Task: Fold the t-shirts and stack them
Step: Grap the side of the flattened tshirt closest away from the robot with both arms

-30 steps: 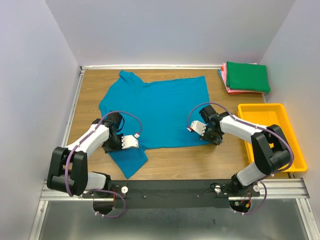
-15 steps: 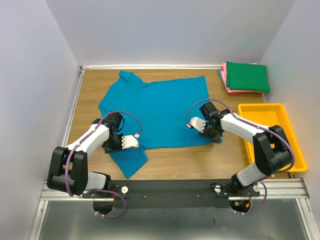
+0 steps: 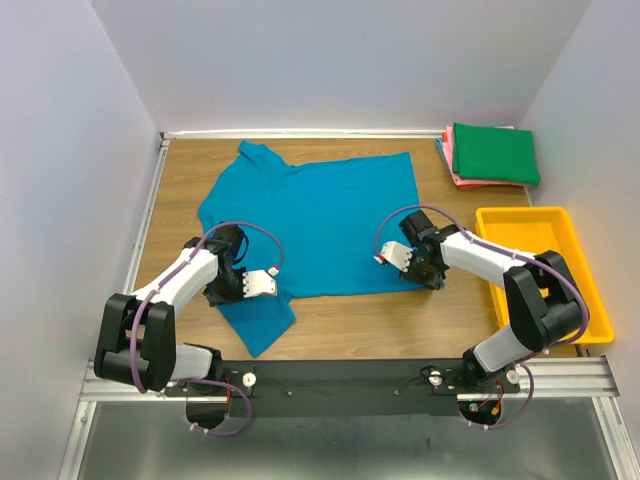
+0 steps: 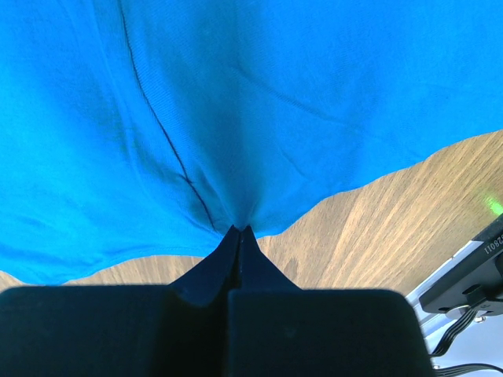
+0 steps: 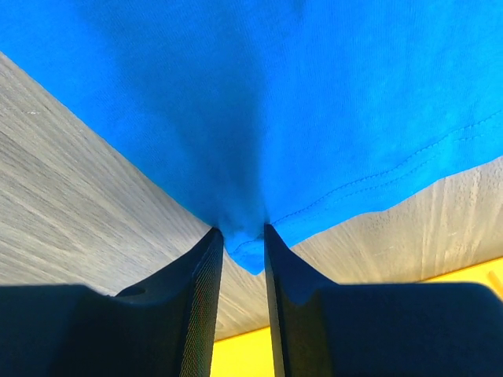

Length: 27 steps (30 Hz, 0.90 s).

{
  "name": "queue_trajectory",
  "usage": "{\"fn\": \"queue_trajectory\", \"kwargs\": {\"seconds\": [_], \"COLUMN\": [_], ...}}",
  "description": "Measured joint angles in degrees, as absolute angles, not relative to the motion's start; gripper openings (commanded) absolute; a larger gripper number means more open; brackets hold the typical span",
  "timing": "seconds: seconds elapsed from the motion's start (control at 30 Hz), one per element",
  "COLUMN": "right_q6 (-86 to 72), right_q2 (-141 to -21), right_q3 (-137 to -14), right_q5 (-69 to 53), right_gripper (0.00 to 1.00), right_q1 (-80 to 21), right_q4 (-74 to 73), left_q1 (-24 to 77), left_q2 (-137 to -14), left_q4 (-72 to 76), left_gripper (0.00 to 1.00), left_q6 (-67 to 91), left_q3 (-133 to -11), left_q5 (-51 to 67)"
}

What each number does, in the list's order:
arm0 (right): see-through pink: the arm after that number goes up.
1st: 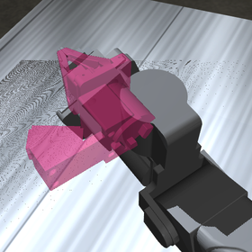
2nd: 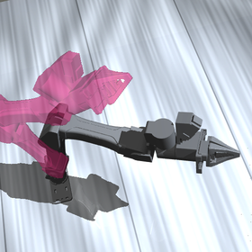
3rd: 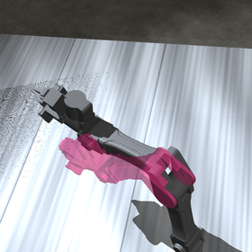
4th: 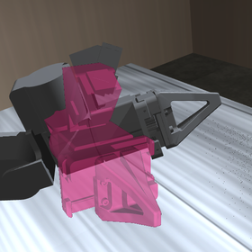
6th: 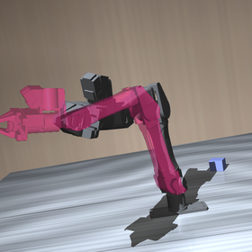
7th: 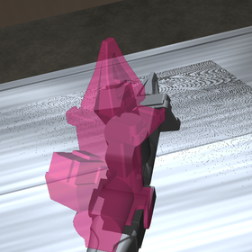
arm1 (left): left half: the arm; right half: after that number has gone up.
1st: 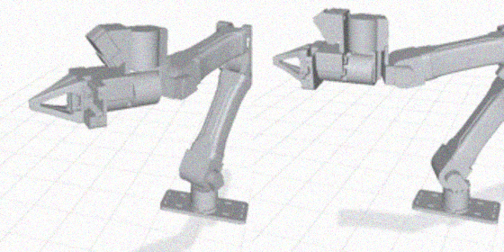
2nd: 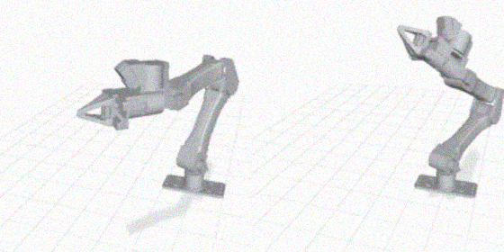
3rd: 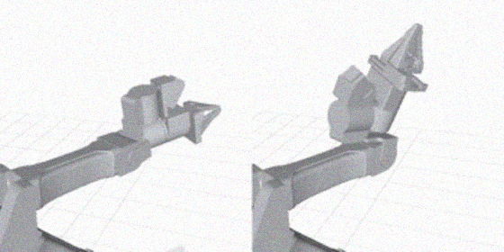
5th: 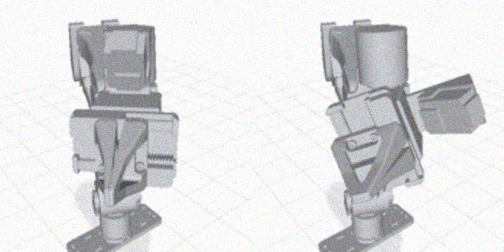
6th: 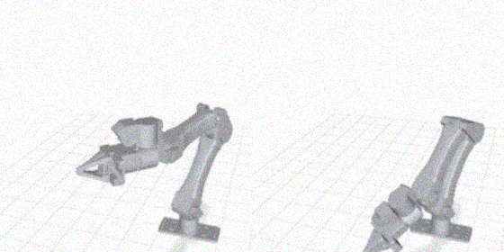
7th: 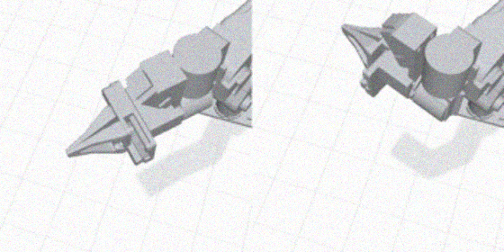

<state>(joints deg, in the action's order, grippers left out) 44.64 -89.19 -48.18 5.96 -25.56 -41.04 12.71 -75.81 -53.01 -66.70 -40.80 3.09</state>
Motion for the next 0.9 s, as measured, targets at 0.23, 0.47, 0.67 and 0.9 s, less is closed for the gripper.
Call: {"fn": "queue_trajectory", "kwargs": {"seconds": [0.23,0.47,0.67,0.9], "right_q6": [44.5,44.1,43.4,42.4], "right_q2": [-87.7,-86.4,-81.6,-76.5], "right_q3": [-46.5,-46.5,-46.5,-46.8], "right_q5": [6.1,6.2,6.1,5.9], "right_gripper": [0.11,0.01,0.01,0.00], "right_q1": [-25.6,-25.6,-25.6,-25.6], "right_q4": [-40.4,-41.1,-43.7,-47.7], "left_q1": [11.6,7.6,4.3,1.7], "left_q2": [-75.0,-73.4,-70.4,-68.5], "left_q4": [-54.0,-56.9,-59.2,-62.0], "left_gripper": [0.00,0.00,0.00,0.00], "left_q6": [-67.1,-68.4,-70.0,-71.7], "left_q3": [-41.3,-47.0,-49.7,-50.8], "left_q5": [3.7,5.3,6.6,7.1]}}
